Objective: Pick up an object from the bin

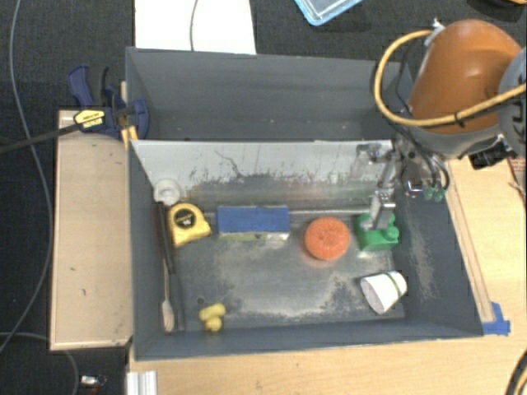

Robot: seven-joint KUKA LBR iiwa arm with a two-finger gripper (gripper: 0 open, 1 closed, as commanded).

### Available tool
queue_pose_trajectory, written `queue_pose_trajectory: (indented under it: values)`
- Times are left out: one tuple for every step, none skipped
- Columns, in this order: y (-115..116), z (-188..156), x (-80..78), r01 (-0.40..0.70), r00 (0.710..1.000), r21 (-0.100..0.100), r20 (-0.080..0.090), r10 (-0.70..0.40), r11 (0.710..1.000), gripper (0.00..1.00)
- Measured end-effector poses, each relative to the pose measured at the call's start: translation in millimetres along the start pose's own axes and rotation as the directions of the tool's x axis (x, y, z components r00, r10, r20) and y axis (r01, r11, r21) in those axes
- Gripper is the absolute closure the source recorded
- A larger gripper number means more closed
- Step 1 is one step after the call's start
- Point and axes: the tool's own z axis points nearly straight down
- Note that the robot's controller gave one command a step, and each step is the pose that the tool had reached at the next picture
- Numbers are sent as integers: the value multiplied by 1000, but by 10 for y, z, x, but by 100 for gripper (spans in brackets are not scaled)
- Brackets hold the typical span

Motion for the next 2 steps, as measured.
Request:
queue_pose_trajectory:
  values:
    - [0,-36,-14,0,1000,0,7,0,1000,0]
    - [-575,525,105,-70,997,-1,12,70,998,0]
